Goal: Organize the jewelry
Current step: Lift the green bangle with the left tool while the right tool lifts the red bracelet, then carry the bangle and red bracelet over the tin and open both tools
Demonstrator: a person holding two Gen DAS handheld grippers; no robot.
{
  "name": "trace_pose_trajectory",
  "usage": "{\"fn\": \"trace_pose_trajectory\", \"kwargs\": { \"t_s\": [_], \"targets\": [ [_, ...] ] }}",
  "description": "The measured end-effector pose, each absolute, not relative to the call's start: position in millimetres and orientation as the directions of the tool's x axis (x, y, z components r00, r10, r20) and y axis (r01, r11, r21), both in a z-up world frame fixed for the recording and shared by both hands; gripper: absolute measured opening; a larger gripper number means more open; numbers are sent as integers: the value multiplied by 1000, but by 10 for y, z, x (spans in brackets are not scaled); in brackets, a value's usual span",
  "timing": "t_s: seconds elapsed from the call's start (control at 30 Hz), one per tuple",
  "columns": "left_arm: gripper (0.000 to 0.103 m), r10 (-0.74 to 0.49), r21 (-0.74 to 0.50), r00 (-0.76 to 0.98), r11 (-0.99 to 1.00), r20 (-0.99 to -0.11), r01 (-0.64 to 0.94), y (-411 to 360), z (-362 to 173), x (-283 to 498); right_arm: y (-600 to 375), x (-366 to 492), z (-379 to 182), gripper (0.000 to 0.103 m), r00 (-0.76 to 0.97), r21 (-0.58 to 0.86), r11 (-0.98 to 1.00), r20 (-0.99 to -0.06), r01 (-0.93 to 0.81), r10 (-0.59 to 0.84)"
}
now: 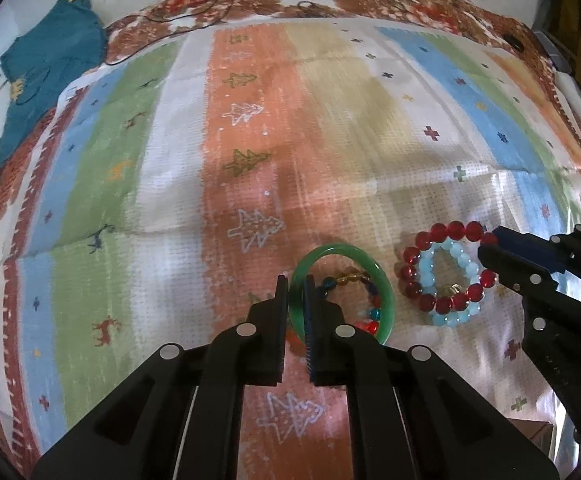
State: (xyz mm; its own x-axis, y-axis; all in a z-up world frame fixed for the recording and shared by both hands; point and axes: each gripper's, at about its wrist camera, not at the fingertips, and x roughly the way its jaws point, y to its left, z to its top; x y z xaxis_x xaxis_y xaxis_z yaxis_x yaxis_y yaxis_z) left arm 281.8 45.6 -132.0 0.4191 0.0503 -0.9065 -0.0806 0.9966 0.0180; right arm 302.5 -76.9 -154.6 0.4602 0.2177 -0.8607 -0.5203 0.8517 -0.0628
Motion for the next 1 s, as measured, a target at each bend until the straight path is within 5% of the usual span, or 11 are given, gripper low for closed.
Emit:
{"fn": "trace_pose_trajectory", "kwargs": {
  "t_s": [1.0],
  "targets": [
    [7, 29, -45, 519, 991, -854, -130, 341, -682, 2159, -1203, 2451, -748, 14, 585, 70, 897, -735, -436, 342]
  ]
}}
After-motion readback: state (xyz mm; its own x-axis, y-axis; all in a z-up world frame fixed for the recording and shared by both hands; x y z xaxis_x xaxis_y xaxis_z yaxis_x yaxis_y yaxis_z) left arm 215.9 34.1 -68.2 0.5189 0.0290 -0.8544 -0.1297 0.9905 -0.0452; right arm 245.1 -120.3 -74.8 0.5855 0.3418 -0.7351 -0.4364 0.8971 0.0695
